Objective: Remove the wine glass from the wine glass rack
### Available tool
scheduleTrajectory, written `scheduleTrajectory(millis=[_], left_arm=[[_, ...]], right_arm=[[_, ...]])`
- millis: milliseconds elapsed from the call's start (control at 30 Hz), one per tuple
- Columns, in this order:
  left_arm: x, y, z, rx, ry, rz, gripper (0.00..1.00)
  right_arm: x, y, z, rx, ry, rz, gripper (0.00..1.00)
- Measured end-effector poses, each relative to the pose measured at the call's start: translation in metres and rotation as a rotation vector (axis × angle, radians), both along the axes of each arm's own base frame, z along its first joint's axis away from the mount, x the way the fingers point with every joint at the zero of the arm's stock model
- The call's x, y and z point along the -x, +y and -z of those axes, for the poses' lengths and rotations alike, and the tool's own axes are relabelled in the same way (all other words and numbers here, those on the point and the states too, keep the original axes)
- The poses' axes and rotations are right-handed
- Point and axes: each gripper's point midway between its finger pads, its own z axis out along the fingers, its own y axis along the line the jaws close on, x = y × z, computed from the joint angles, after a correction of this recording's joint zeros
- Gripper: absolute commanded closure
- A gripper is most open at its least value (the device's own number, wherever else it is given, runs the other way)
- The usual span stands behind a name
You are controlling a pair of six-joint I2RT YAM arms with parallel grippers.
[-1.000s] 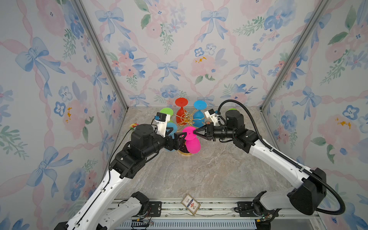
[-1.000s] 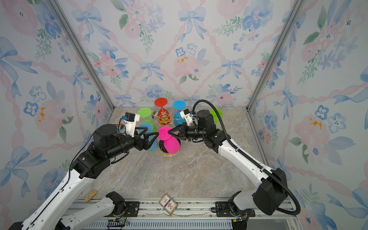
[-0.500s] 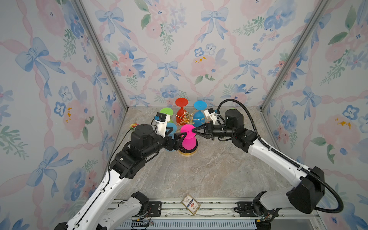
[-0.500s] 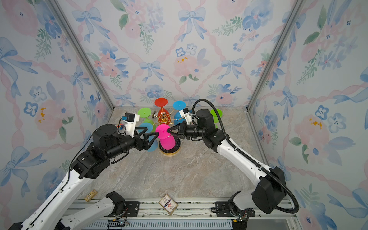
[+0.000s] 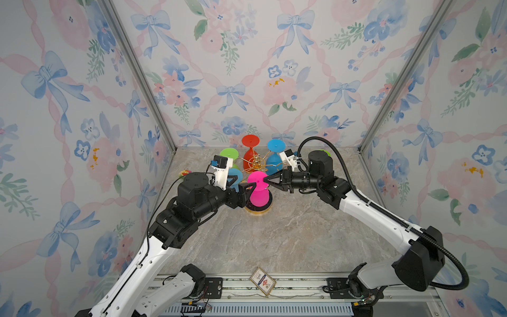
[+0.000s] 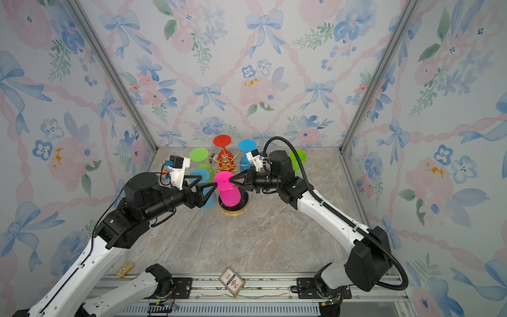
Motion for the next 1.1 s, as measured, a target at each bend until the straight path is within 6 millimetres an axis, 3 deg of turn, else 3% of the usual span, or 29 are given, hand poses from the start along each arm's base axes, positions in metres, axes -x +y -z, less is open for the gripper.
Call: scheduleTrajectory(millis=[1100], left_arm=[[0.001, 0.001, 0.0, -0.001, 0.002, 0.0, 0.12]], right_arm=[[-0.018, -0.009, -0.014, -0.032, -0.026, 0.061, 1.0]])
